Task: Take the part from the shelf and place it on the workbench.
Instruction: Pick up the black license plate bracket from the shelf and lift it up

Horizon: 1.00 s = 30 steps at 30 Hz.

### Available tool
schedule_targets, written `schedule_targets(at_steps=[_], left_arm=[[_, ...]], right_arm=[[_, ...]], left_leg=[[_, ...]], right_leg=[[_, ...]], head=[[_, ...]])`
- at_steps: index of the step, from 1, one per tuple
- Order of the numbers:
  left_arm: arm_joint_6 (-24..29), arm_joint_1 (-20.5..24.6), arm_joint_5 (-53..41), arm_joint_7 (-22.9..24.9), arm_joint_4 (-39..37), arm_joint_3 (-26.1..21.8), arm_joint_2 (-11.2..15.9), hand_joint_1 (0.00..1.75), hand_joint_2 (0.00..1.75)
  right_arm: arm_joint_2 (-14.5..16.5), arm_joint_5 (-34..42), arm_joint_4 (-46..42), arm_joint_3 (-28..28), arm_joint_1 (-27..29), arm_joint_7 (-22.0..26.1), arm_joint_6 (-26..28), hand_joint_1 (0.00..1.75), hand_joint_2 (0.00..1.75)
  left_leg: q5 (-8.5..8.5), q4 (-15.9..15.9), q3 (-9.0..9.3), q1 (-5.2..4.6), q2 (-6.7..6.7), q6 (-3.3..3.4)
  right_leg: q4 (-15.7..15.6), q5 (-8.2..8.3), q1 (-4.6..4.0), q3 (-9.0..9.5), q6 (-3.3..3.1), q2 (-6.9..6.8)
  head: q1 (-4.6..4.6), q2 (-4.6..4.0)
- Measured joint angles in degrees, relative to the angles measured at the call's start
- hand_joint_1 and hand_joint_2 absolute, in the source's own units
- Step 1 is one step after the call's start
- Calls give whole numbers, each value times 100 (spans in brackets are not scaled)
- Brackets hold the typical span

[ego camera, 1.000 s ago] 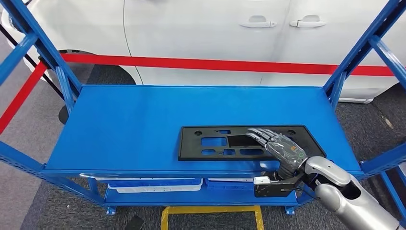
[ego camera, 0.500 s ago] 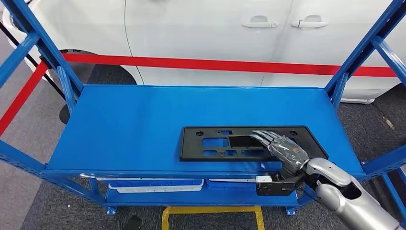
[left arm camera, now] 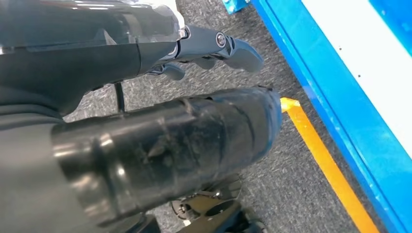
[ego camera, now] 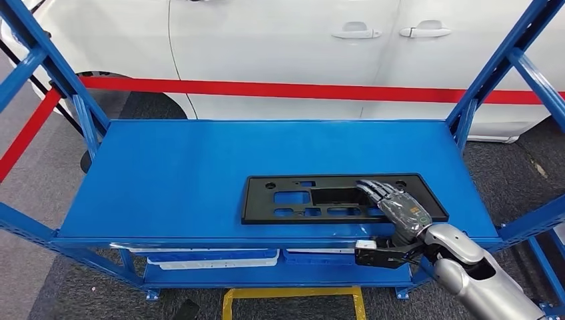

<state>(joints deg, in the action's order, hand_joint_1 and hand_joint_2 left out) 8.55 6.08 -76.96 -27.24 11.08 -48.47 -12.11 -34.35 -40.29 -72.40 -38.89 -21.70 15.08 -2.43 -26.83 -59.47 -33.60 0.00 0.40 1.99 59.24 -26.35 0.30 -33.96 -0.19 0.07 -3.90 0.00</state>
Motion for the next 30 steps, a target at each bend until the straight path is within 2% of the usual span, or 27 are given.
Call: schedule_targets(at_steps=[1, 2, 4, 5, 7, 8, 9, 10, 11, 13, 14, 15, 17, 19, 21, 23, 24, 25, 26, 28, 30], left_arm=[[0, -3, 0, 1, 0, 1, 1, 0, 0], [-1, -6, 0, 2, 0, 2, 1, 0, 0], [0, -8, 1, 3, 0, 2, 1, 0, 0], [1, -5, 3, 3, 0, 2, 1, 0, 0], [2, -4, 8, 3, 0, 2, 2, 0, 0], [1, -7, 10, 3, 0, 2, 2, 0, 0], [1, -11, 10, 3, 0, 2, 2, 0, 0], [1, -12, 11, 3, 0, 2, 2, 0, 0], [1, -11, 11, 3, 0, 2, 1, 0, 0], [2, -8, 11, 3, 0, 2, 0, 0, 0], [2, -6, 11, 3, 0, 2, 1, 0, 0], [2, -7, 12, 3, 0, 2, 1, 0, 0], [2, -8, 13, 3, 0, 2, 1, 0, 0], [2, -7, 14, 3, 0, 2, 1, 0, 0], [3, -3, 15, 2, 0, 2, 2, 0, 0], [3, -12, 16, 3, 0, 2, 2, 0, 0], [2, -20, 16, 3, 0, 2, 2, 0, 0], [2, -28, 16, 3, 0, 2, 2, 0, 0], [2, -31, 17, 3, 0, 2, 2, 0, 0], [2, -26, 17, 3, 0, 2, 4, 0, 0], [1, -17, 17, 3, 0, 6, 8, 0, 0]], right_arm=[[27, -48, 34, 32, 17, -2, 57, 160, 175], [51, -86, 61, 65, 40, -1, 108, 169, 175], [101, -141, 101, 161, 86, 10, 198, 173, 175], [123, -164, 118, 214, 100, 15, 228, 174, 175], [172, -202, 152, 304, 133, 23, 259, 175, 175], [199, -217, 169, 337, 160, 24, 263, 175, 175], [224, -227, 185, 364, 186, 26, 266, 175, 175], [247, -233, 196, 391, 204, 29, 271, 175, 175], [266, -236, 204, 421, 212, 32, 277, 175, 175], [298, -236, 211, 477, 205, 40, 293, 175, 175], [312, -236, 213, 501, 201, 44, 305, 175, 175], [323, -237, 214, 522, 198, 49, 319, 175, 175], [337, -242, 215, 556, 195, 62, 338, 175, 175], [349, -247, 215, 585, 194, 74, 344, 175, 175], [366, -250, 215, 607, 194, 81, 344, 175, 175], [384, -251, 217, 616, 201, 90, 345, 175, 175], [393, -252, 219, 622, 207, 98, 346, 175, 175], [402, -252, 221, 630, 212, 106, 349, 175, 175], [410, -253, 223, 638, 215, 113, 353, 175, 175], [421, -261, 223, 653, 223, 123, 372, 175, 175], [429, -307, 221, 681, 249, 128, 452, 175, 175]], left_leg=[[9, 18, 2, -12, 3, 13], [27, 38, 3, -6, 4, 42], [74, 104, 24, 14, 3, 104], [95, 134, 32, 29, 0, 129], [108, 142, 25, 32, -5, 146], [108, 136, 19, 31, -6, 147], [105, 129, 15, 30, -6, 146], [101, 122, 16, 30, -4, 144], [95, 116, 23, 30, -2, 139], [77, 107, 41, 21, 4, 116], [73, 105, 42, 14, 8, 95], [72, 105, 42, 8, 10, 69], [81, 122, 48, 9, 12, 5], [4, 47, 28, 19, 7, -53], [-291, -413, -171, 29, 0, -92], [-648, -1178, -524, 39, -3, -126], [-718, -1438, -645, 46, -3, -141], [-678, -1499, -673, 54, -4, -153], [-532, -1327, -588, 64, -5, -161], [-168, -588, -222, 84, -6, -162], [-18, -72, 16, 83, 2, -126]], right_leg=[[-7, 10, -3, -5, 32, 1], [-19, 16, 2, -4, 66, 2], [68, -66, 21, -37, 133, 0], [260, -195, 32, -122, 166, -1], [961, -559, 55, -445, 226, -5], [1321, -690, 65, -616, 250, -5], [1524, -719, 74, -716, 264, -5], [1502, -634, 81, -706, 269, -5], [1250, -456, 89, -581, 266, -6], [428, -105, 85, -169, 232, -7], [125, -16, 71, -23, 203, -6], [-40, 7, 53, 52, 174, -4], [-87, 4, 24, 62, 110, 2], [-149, 40, 48, 103, 30, -11], [-203, 74, 74, 134, -37, -32], [-204, 78, 65, 123, -60, -41], [-198, 77, 62, 117, -62, -42], [-189, 74, 62, 114, -59, -41], [-175, 69, 64, 113, -53, -37], [-125, 40, 67, 104, -16, -24], [-52, 8, 44, 65, 47, -11]], head=[[0, 0], [1, 0], [-2, -1], [-4, -1], [-6, 0], [-5, 0], [-4, 0], [-4, 0], [-4, 0], [-5, -1], [-4, -1], [-4, -1], [-2, 0], [-2, 0], [4, -1], [10, -1], [10, -1], [10, 0], [11, 0], [11, 0], [4, -1]])
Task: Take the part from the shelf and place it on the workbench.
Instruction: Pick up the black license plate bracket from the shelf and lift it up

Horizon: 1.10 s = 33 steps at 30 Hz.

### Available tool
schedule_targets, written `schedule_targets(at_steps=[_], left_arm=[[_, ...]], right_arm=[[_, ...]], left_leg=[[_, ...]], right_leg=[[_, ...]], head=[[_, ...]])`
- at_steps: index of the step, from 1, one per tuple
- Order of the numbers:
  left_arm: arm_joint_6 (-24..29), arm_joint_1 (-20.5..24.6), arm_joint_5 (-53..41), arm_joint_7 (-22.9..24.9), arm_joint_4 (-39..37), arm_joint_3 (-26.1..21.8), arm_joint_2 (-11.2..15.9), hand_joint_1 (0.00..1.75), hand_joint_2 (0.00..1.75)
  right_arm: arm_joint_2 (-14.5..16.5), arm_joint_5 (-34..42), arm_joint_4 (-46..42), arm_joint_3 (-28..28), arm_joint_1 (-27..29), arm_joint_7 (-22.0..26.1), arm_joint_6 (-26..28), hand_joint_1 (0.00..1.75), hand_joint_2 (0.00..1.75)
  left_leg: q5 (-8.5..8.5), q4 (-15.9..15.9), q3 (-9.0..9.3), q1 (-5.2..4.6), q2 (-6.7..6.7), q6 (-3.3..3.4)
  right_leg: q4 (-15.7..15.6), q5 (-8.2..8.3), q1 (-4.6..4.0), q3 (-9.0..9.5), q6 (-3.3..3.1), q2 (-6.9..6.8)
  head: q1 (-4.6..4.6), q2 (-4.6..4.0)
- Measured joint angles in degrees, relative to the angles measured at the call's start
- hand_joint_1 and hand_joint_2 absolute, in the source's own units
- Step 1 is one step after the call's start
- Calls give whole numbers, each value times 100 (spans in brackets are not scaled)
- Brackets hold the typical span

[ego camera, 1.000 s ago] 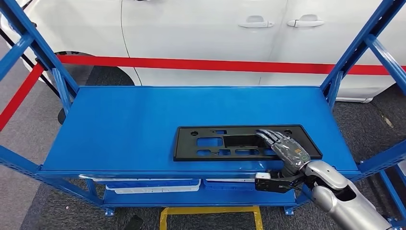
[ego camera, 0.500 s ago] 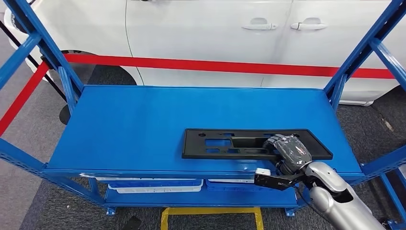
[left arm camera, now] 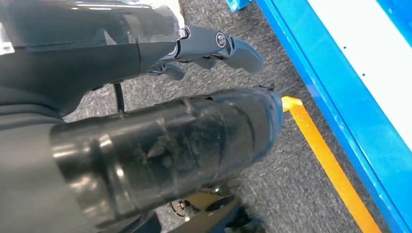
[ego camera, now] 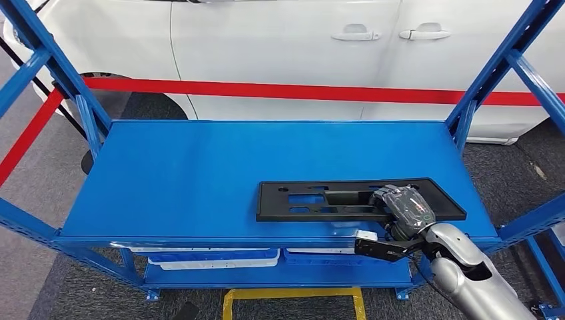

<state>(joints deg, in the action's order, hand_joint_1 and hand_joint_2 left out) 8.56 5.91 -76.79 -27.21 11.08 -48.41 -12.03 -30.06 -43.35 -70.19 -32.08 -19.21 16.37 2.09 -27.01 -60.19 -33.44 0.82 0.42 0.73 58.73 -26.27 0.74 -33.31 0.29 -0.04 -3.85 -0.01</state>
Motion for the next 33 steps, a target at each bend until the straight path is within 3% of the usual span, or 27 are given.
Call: schedule_targets(at_steps=[3, 5, 6, 8, 9, 10, 11, 12, 13, 15, 18, 20, 22, 24, 25, 26, 27, 30, 31, 33], left_arm=[[1, -10, 6, 2, 0, 4, 5, 0, 0], [8, -12, 25, 1, 0, 4, 8, 0, 0], [13, -14, 37, 0, 0, 4, 8, 0, 0], [25, -24, 61, 0, 0, 4, 8, 0, 0], [33, -31, 74, 0, 0, 4, 8, 0, 0], [45, -36, 88, 2, 0, 3, 7, 0, 0], [60, -41, 101, 3, 0, 1, 6, 0, 0], [78, -45, 110, 5, 0, -1, 4, 0, 0], [95, -48, 115, 7, 0, -3, 0, 0, 0], [124, -48, 116, 11, 0, -5, -10, 0, 0], [141, -54, 119, 18, 0, -7, -19, 0, 0], [147, -58, 118, 22, 0, -8, -21, 0, 0], [154, -58, 116, 16, 0, -9, -21, 0, 0], [140, -66, 115, -18, 0, -9, -21, 0, 0], [122, -73, 115, -45, 0, -9, -21, 0, 0], [99, -78, 117, -78, 0, -9, -20, 0, 0], [78, -81, 120, -111, 0, -9, -18, 0, 0], [35, -80, 135, -198, 0, -9, -8, 0, 0], [20, -81, 142, -221, 0, -9, -5, 0, 44], [-22, -95, 157, -261, 0, -10, -4, 0, 131]], right_arm=[[29, -234, -25, 49, 123, 4, 313, 175, 175], [66, -555, -153, 94, 292, -15, 663, 175, 175], [98, -738, -291, 117, 384, -52, 834, 175, 175], [196, -1092, -619, 144, 561, -169, 1132, 175, 175], [263, -1289, -782, 146, 649, -248, 1274, 175, 175], [332, -1500, -921, 145, 740, -328, 1417, 175, 175], [406, -1740, -1058, 144, 822, -417, 1574, 175, 175], [489, -2009, -1197, 136, 891, -520, 1746, 175, 175], [582, -2294, -1341, 118, 946, -641, 1940, 175, 175], [783, -2829, -1611, 43, 1025, -879, 2330, 175, 175], [1016, -3186, -1888, -79, 1134, -1044, 2582, 175, 175], [1149, -3279, -2008, -144, 1202, -1087, 2624, 175, 175], [1294, -3427, -2087, -225, 1248, -1155, 2731, 175, 175], [1469, -3601, -2113, -339, 1299, -1246, 2852, 175, 175], [1568, -3680, -2115, -408, 1335, -1295, 2897, 175, 175], [1660, -3747, -2115, -481, 1373, -1337, 2935, 175, 175], [1743, -3796, -2114, -555, 1411, -1373, 2970, 175, 175], [1948, -3834, -2112, -768, 1480, -1437, 3046, 175, 175], [2001, -3824, -2110, -830, 1490, -1448, 3064, 175, 175], [2080, -3781, -2103, -937, 1499, -1457, 3087, 175, 175]], left_leg=[[9, 86, 12, -21, 6, 100], [44, 127, 18, -5, 7, 176], [58, 145, 20, 6, 5, 202], [61, 148, 11, -2, -1, 221], [59, 147, 9, -8, -4, 225], [56, 147, 10, -13, -2, 227], [51, 146, 14, -15, 1, 228], [45, 145, 26, -16, 6, 223], [35, 145, 39, -17, 10, 212], [21, 144, 42, -30, 10, 174], [26, 155, 29, -33, 4, 87], [-45, 90, 10, -25, 0, 24], [-322, -337, -170, -18, -3, -18], [-666, -1062, -500, -15, -5, -42], [-746, -1337, -629, -14, -5, -50], [-711, -1410, -668, -14, -5, -54], [-573, -1267, -602, -14, -6, -50], [-76, -177, -76, -24, -5, -4], [-23, 31, 19, -31, -3, 14], [-14, 113, 42, -47, 0, 45]], right_leg=[[17, 6, 3, -37, 87, 6], [148, -106, 19, -100, 133, 5], [370, -248, 25, -203, 152, 5], [1098, -601, 30, -541, 181, 4], [1424, -708, 33, -699, 188, 4], [1588, -715, 34, -782, 187, 3], [1549, -624, 35, -769, 179, 3], [1272, -438, 35, -640, 160, 4], [855, -245, 31, -448, 134, 3], [187, -23, 0, -130, 79, 8], [16, -14, -48, -63, 19, 24], [-29, 7, -23, -40, -44, 16], [-71, 24, 0, -14, -120, 1], [-66, 19, -10, -14, -161, -3], [-58, 14, -15, -15, -167, -1], [-47, 7, -17, -14, -171, 2], [-31, -2, -19, -12, -171, 6], [30, -48, -33, -10, -131, 21], [46, -55, -43, -18, -107, 24], [53, -48, -56, -33, -58, 27]], head=[[-2, 0], [-3, 1], [-4, 1], [-5, 1], [-4, 1], [-5, 1], [-5, 1], [-5, 1], [-5, 0], [-5, 0], [-3, 1], [-2, 1], [1, 0], [1, -1], [1, 0], [0, -1], [1, 0], [-1, 0], [-1, 0], [-1, 1]])
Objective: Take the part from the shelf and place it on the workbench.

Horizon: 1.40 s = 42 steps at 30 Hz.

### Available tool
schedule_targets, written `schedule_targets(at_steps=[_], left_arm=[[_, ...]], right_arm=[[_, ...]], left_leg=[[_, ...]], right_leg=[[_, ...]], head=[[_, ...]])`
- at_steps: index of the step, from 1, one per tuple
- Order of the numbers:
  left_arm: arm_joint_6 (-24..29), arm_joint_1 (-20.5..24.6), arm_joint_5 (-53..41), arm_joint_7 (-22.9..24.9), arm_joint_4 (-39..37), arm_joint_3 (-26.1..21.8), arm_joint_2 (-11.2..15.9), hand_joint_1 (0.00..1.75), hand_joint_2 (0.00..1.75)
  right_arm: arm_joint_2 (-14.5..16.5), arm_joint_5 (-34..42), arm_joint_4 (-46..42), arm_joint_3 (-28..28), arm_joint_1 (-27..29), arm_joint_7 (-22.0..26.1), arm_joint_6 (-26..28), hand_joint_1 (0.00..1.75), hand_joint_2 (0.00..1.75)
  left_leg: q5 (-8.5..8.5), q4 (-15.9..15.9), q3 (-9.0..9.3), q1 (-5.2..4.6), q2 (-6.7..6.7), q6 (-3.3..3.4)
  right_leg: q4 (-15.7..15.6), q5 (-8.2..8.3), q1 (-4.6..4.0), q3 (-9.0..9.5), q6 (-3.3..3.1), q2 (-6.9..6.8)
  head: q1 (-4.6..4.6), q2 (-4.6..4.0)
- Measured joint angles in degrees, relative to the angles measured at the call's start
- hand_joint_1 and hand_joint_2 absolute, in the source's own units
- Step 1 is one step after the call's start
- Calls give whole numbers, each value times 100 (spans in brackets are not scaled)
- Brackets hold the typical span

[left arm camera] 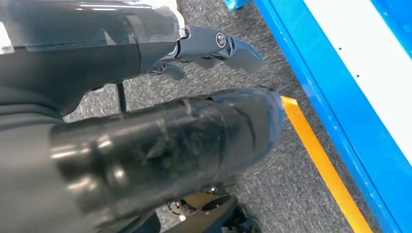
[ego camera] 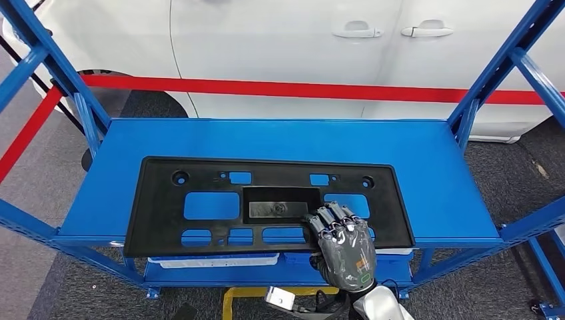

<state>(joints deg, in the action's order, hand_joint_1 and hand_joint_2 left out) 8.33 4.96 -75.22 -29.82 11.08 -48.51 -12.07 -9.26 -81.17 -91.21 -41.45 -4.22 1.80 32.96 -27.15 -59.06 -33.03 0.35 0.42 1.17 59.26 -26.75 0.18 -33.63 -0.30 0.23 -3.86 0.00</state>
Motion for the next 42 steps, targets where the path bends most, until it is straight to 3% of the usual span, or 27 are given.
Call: schedule_targets(at_steps=[1, 3, 6, 7, 8, 9, 12, 14, 16, 18, 19, 21, 22, 23, 24, 25, 26, 28, 32, 34, 37, 38, 40, 42], left_arm=[[-22, -9, 5, -19, 0, -1, 0, 0, 175], [-60, -17, 8, -50, 0, -3, 3, 0, 175], [-115, -25, 3, -63, 0, -3, 9, 0, 175], [-130, -34, 1, -62, 0, -3, 12, 0, 175], [-140, -42, 4, -62, 0, -3, 15, 0, 175], [-143, -49, 17, -61, 0, -4, 18, 0, 175], [-101, -53, 87, -40, 0, -9, 20, 0, 175], [-35, -54, 119, 1, 0, -14, 20, 0, 175], [24, -55, 134, 50, 0, -17, 20, 0, 175], [168, -54, 122, 148, 0, -19, 20, 0, 175], [272, -53, 108, 211, 0, -19, 20, 0, 175], [459, -56, 81, 310, 0, -19, 19, 0, 175], [520, -60, 72, 338, 0, -19, 18, 0, 175], [569, -64, 66, 360, 0, -19, 18, 0, 175], [609, -66, 61, 379, 0, -19, 18, 0, 175], [642, -65, 54, 396, 0, -19, 18, 0, 175], [669, -63, 45, 410, 0, -19, 18, 0, 175], [712, -56, 27, 438, 0, -17, 17, 0, 175], [775, -65, 21, 485, 0, -19, 10, 0, 175], [791, -58, 21, 490, 0, -20, 1, 0, 175], [802, -54, 21, 491, 0, -21, -10, 0, 175], [805, -58, 21, 492, 0, -21, -13, 0, 175], [810, -61, 21, 494, 0, -21, -14, 0, 175], [813, -59, 21, 494, 0, -21, -18, 0, 175]], right_arm=[[24, 34, 5, -43, 2, -2, 3, 175, 175], [54, 121, 20, -114, -4, -6, 5, 175, 175], [63, 254, 58, -185, -17, -2, 8, 175, 175], [63, 296, 77, -206, -17, 2, 8, 175, 175], [63, 334, 97, -224, -16, 5, 7, 175, 175], [63, 364, 114, -238, -18, 7, 7, 175, 175], [67, 420, 132, -257, -25, 8, 13, 175, 175], [74, 444, 133, -262, -25, 8, 25, 175, 175], [80, 456, 134, -263, -21, 7, 35, 175, 175], [93, 464, 134, -263, -17, 2, 41, 175, 175], [103, 469, 134, -263, -14, -2, 48, 175, 175], [118, 478, 134, -263, 7, -11, 64, 175, 175], [121, 481, 134, -263, 26, -15, 70, 175, 175], [122, 484, 134, -263, 48, -19, 74, 175, 175], [123, 487, 134, -263, 66, -23, 77, 175, 175], [125, 490, 134, -263, 79, -29, 79, 175, 175], [130, 492, 134, -262, 85, -35, 83, 175, 175], [139, 497, 134, -255, 90, -43, 95, 175, 175], [144, 510, 133, -240, 109, -45, 105, 175, 175], [144, 514, 131, -229, 116, -45, 107, 175, 175], [144, 519, 131, -219, 132, -47, 109, 175, 175], [144, 524, 132, -215, 141, -49, 109, 175, 175], [144, 532, 132, -207, 152, -50, 109, 175, 175], [144, 536, 131, -200, 152, -51, 109, 175, 175]], left_leg=[[18, 17, 1, 8, -3, 29], [53, 60, 11, 27, -10, 96], [70, 77, 3, 35, -21, 149], [69, 75, 0, 34, -23, 149], [69, 73, 0, 33, -23, 149], [67, 71, 5, 33, -20, 147], [52, 67, 34, 23, -7, 118], [49, 65, 29, 10, -6, 71], [52, 80, 30, 6, -9, 6], [-50, -24, -4, 16, -12, -55], [-191, -226, -89, 18, -13, -79], [-583, -951, -413, 27, -13, -112], [-725, -1318, -582, 28, -13, -125], [-765, -1534, -683, 29, -13, -133], [-679, -1514, -672, 30, -13, -135], [-495, -1266, -551, 31, -14, -129], [-279, -862, -360, 32, -15, -115], [-41, -199, -45, 20, -11, -80], [13, 4, 14, 16, -5, 22], [57, 49, 11, 33, -13, 103], [87, 58, -33, 30, -30, 163], [96, 56, -46, 28, -35, 166], [110, 53, -58, 26, -37, 164], [119, 52, -54, 26, -33, 153]], right_leg=[[0, -3, 5, -5, 28, 1], [167, -137, 21, -76, 90, -1], [1168, -667, 53, -525, 170, -8], [1481, -768, 60, -672, 185, -9], [1620, -766, 64, -739, 191, -9], [1528, -649, 65, -691, 187, -10], [370, -106, 45, -122, 119, -16], [-22, -24, 10, 53, 73, -12], [-49, -19, 4, 53, 24, 3], [-108, 12, 29, 78, -50, 0], [-136, 27, 44, 90, -85, -7], [-140, 29, 37, 86, -120, -20], [-133, 26, 32, 80, -125, -23], [-124, 21, 28, 77, -130, -23], [-110, 14, 26, 76, -131, -20], [-90, 2, 26, 78, -128, -13], [-65, -14, 26, 80, -118, -5], [-8, -43, 3, 59, -75, 10], [24, -43, -2, 24, 29, 16], [238, -230, 12, -60, 89, 9], [1271, -796, 39, -495, 152, 3], [1527, -874, 46, -595, 162, 3], [1447, -725, 55, -505, 157, 2], [808, -394, 56, -143, 125, 1]], head=[[1, 0], [-1, -1], [-2, -1], [-2, -1], [-2, -1], [-3, 0], [-2, -1], [-1, 0], [1, 0], [2, 0], [1, 0], [2, -1], [1, -1], [2, -1], [2, -1], [2, 0], [1, 0], [0, 0], [-1, -1], [-1, 0], [-2, 0], [-2, 0], [-2, 0], [-2, 0]])
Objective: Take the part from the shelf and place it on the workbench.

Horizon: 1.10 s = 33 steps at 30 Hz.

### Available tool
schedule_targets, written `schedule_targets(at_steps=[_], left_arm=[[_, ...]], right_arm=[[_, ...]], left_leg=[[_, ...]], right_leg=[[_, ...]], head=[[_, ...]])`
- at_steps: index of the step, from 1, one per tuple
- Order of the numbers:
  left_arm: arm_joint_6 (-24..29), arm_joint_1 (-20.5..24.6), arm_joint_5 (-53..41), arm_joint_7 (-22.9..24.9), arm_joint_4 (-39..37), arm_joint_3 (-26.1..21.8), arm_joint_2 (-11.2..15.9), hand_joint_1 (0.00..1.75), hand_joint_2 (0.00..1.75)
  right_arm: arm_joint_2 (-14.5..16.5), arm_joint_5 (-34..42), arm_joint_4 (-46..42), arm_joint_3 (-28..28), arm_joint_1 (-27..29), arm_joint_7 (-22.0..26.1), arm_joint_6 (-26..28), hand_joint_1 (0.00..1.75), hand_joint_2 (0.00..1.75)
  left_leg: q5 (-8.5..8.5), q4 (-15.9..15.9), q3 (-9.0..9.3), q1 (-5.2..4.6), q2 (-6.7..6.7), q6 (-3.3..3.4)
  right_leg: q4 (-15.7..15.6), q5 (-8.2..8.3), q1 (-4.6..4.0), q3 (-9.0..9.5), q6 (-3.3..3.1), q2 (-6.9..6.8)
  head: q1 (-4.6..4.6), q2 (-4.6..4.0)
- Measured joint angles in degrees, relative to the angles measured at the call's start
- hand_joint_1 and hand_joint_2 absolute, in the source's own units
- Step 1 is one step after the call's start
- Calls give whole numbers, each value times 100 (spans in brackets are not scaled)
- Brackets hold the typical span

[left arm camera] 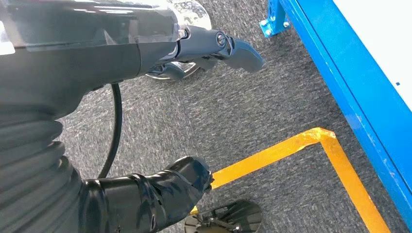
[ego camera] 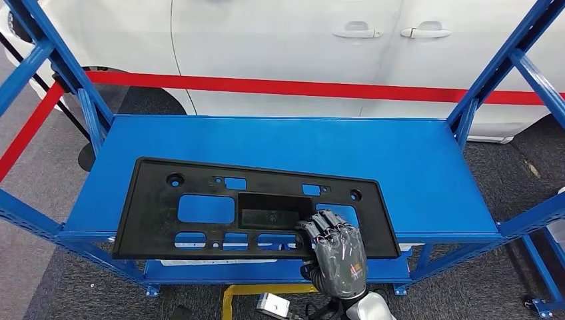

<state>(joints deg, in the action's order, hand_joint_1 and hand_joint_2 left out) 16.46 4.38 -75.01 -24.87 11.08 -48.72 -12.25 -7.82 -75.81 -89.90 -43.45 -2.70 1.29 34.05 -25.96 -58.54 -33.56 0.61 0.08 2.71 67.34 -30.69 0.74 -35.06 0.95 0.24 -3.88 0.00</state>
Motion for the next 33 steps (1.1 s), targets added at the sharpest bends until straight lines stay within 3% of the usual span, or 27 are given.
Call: schedule_targets(at_steps=[3, 5, 7, 9, 11, 12, 13, 14, 16, 18, 22, 23, 25, 27, 28, 29, 30, 32, 33], left_arm=[[6, 3, -2, 2, 0, 0, -14, 0, 175], [11, 2, -5, 5, 0, 0, -22, 0, 175], [14, 2, -7, 8, 0, 0, -29, 0, 175], [16, 3, -7, 10, 0, 0, -30, 0, 175], [17, -1, -7, 14, 0, 0, -30, 0, 175], [17, -4, -7, 15, 0, 0, -30, 0, 175], [17, -5, -7, 16, 0, 0, -30, 0, 175], [17, -6, -7, 17, 0, 0, -30, 0, 175], [18, 1, -7, 17, 0, 0, -30, 0, 175], [19, 11, -7, 18, 0, 0, -31, 0, 175], [19, 8, -3, 26, 0, -3, -37, 0, 175], [19, 13, -2, 28, 0, -4, -39, 0, 175], [19, 23, -2, 28, 0, -4, -43, 0, 175], [19, 21, -3, 29, 0, -4, -45, 0, 175], [19, 19, -4, 30, 0, -4, -45, 0, 175], [19, 19, -4, 31, 0, -4, -45, 0, 175], [19, 19, -5, 31, 0, -4, -45, 0, 175], [19, 21, -8, 30, 0, -4, -53, 0, 175], [19, 23, -10, 30, 0, -5, -58, 0, 175]], right_arm=[[0, 4, -2, 5, -3, 0, 1, 175, 175], [0, 6, -2, 7, 1, -1, 2, 175, 175], [5, 7, -2, 8, 2, -2, 2, 175, 175], [14, 7, -2, 9, 0, -2, 4, 175, 175], [19, 7, -2, 9, 3, -2, 7, 175, 175], [20, 7, -2, 9, 6, -2, 7, 175, 175], [20, 7, -2, 9, 8, -2, 7, 175, 175], [20, 7, -2, 9, 10, -2, 7, 175, 175], [23, 7, -2, 9, 9, -2, 7, 175, 175], [27, 12, -2, 10, 4, -1, 5, 175, 175], [28, 21, -2, 15, 3, 7, 5, 175, 175], [28, 22, -2, 17, 2, 8, 6, 175, 175], [28, 22, -2, 21, 1, 11, 5, 175, 175], [28, 22, -1, 23, 6, 13, 4, 175, 175], [28, 23, 0, 25, 8, 13, 4, 175, 175], [28, 26, 1, 27, 8, 15, 4, 175, 175], [28, 30, 0, 30, 7, 20, 4, 175, 175], [28, 38, -1, 38, -3, 37, 5, 175, 175], [28, 40, -2, 43, -8, 45, 5, 175, 175]], left_leg=[[30, -7, -14, -18, 6, -55], [67, -1, -36, -23, 4, -118], [7, -55, -76, -17, 4, -180], [-314, -449, -236, -10, 6, -220], [-744, -1185, -509, -1, 7, -251], [-867, -1480, -602, 3, 6, -266], [-882, -1593, -607, 6, 5, -277], [-792, -1483, -501, 10, 5, -283], [-491, -738, -49, 19, 4, -272], [-339, -162, 246, 8, 13, -233], [-247, -70, 217, 7, 11, -92], [-210, -51, 195, 16, 4, -46], [-142, -34, 127, 22, -10, 18], [-87, -41, 43, 9, -19, 36], [-62, -45, 5, 3, -22, 37], [-37, -48, -27, -4, -23, 33], [-15, -50, -49, -10, -22, 27], [24, -52, -72, -23, -19, -1], [43, -53, -82, -27, -18, -25]], right_leg=[[-809, 213, -37, 402, -64, 2], [-891, 238, -64, 398, -96, 5], [-934, 304, -36, 379, -161, -8], [-978, 369, -4, 345, -228, -32], [-965, 405, -12, 279, -254, -46], [-949, 420, -14, 242, -255, -51], [-926, 433, -15, 205, -251, -52], [-896, 440, -13, 171, -247, -52], [-823, 440, -8, 115, -229, -49], [-745, 447, -26, 57, -176, -43], [-706, 469, -37, -13, -34, -27], [-607, 371, -30, -55, -5, -24], [-59, -30, -10, -267, 48, -21], [640, -402, 0, -513, 85, -22], [787, -446, 1, -534, 87, -22], [714, -383, 0, -438, 77, -22], [419, -236, -4, -229, 54, -22], [-428, 38, -34, 287, -23, -24], [-716, 108, -56, 442, -55, -27]], head=[[2, -1], [2, 0], [2, 0], [6, 0], [9, 0], [8, 0], [8, 0], [8, 0], [8, -1], [7, -1], [3, -1], [2, -1], [1, 0], [2, 0], [2, 0], [3, 0], [3, 0], [4, 0], [3, 0]])
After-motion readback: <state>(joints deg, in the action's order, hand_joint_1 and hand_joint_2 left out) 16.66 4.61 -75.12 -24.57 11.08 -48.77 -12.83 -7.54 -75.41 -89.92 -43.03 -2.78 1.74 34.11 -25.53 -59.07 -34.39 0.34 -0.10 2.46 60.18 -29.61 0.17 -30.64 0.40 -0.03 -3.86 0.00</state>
